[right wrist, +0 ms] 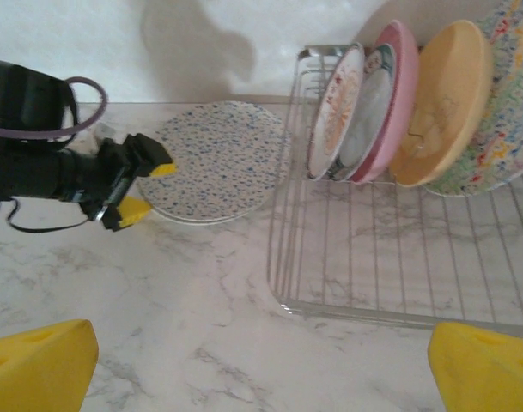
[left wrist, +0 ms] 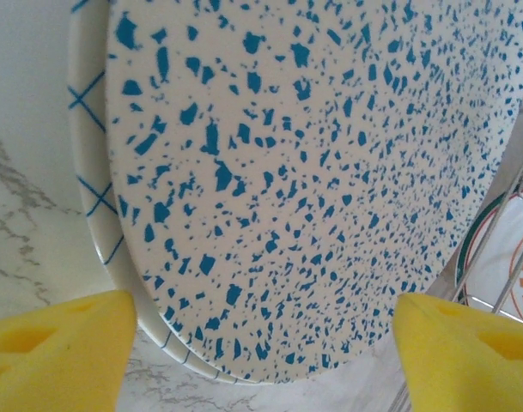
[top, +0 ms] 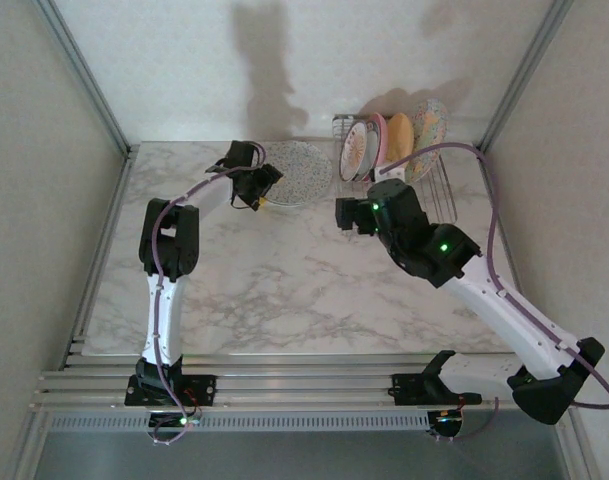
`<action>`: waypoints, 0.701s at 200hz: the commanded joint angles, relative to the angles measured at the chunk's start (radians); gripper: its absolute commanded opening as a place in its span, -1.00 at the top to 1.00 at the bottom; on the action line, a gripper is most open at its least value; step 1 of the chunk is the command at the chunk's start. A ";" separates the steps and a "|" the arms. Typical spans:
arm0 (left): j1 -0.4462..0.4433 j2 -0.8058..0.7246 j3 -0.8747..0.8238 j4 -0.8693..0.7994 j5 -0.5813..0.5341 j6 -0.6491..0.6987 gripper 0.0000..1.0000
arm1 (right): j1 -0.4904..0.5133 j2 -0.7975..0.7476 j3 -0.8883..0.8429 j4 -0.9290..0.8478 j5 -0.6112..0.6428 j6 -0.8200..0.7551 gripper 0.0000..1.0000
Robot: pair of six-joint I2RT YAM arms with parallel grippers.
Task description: Unload the plates from the dish rack
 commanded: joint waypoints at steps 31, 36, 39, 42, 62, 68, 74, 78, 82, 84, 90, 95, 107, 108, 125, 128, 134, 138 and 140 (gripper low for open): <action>-0.010 -0.201 -0.129 -0.042 -0.118 -0.076 -0.75 | -0.473 -0.011 0.084 -0.047 -0.117 -0.016 -0.96; -0.011 -0.223 -0.148 -0.032 -0.123 -0.085 -0.75 | -0.521 0.001 0.087 -0.036 -0.144 -0.011 -0.96; -0.013 -0.238 -0.159 -0.025 -0.127 -0.091 -0.75 | -0.549 0.011 0.088 -0.030 -0.164 -0.007 -0.95; -0.014 -0.250 -0.169 -0.019 -0.130 -0.095 -0.75 | -0.583 0.021 0.090 -0.019 -0.189 -0.003 -0.94; -0.025 -0.358 -0.252 0.052 -0.147 -0.120 -0.75 | -0.718 0.107 0.098 0.051 -0.312 0.007 -0.88; -0.031 -0.396 -0.279 0.085 -0.144 -0.119 -0.75 | -0.743 0.131 0.105 0.067 -0.342 0.006 -0.87; -0.038 -0.430 -0.305 0.115 -0.141 -0.113 -0.75 | -0.764 0.162 0.112 0.086 -0.369 0.002 -0.85; -0.044 -0.452 -0.319 0.135 -0.138 -0.107 -0.75 | -0.777 0.183 0.120 0.096 -0.386 -0.003 -0.83; -0.048 -0.474 -0.336 0.159 -0.131 -0.102 -0.74 | -0.790 0.202 0.130 0.103 -0.400 -0.008 -0.82; -0.051 -0.486 -0.340 0.172 -0.126 -0.099 -0.74 | -0.795 0.215 0.134 0.105 -0.408 -0.010 -0.81; -0.061 -0.514 -0.366 0.206 -0.111 -0.091 -0.74 | -0.811 0.254 0.150 0.116 -0.435 -0.014 -0.78; -0.067 -0.544 -0.390 0.239 -0.094 -0.087 -0.73 | -0.820 0.276 0.157 0.123 -0.449 -0.016 -0.77; -0.087 -0.614 -0.447 0.317 -0.060 -0.085 -0.73 | -0.844 0.332 0.173 0.153 -0.495 -0.019 -0.74; -0.090 -0.619 -0.452 0.320 -0.058 -0.085 -0.73 | -0.846 0.338 0.175 0.154 -0.497 -0.019 -0.74; -0.131 -0.720 -0.530 0.448 -0.012 -0.082 -0.72 | -0.870 0.411 0.201 0.183 -0.546 -0.024 -0.70; -0.141 -0.736 -0.541 0.466 -0.009 -0.076 -0.72 | -0.874 0.424 0.206 0.189 -0.555 -0.025 -0.70; -0.162 -0.770 -0.558 0.501 -0.004 -0.061 -0.71 | -0.878 0.448 0.217 0.200 -0.570 -0.030 -0.69; -0.176 -0.787 -0.565 0.517 -0.002 -0.050 -0.71 | -0.879 0.466 0.225 0.208 -0.583 -0.037 -0.68; -0.182 -0.799 -0.568 0.521 -0.004 -0.042 -0.71 | -0.880 0.470 0.227 0.209 -0.584 -0.038 -0.68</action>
